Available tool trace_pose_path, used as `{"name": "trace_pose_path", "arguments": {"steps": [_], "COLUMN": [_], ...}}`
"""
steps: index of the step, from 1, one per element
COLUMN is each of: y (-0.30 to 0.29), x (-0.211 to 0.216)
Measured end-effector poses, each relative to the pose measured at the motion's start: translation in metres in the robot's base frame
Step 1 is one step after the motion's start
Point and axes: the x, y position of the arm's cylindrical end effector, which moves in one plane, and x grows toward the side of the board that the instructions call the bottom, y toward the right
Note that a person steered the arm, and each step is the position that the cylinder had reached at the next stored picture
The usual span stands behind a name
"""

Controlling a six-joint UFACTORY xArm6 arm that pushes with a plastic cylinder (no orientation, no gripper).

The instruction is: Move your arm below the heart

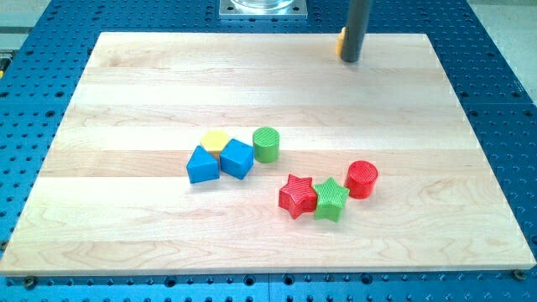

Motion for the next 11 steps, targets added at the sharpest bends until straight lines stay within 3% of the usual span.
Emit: {"name": "trace_pose_path", "arguments": {"steps": [1,3,4,5,6,9,10,11], "y": [0.016,0.009,-0.044,-0.055,-0.035,-0.124,-0.122,-0.116], "x": [0.006,-0.043,-0.036,-0.031,0.008,0.011,0.013,0.043]}}
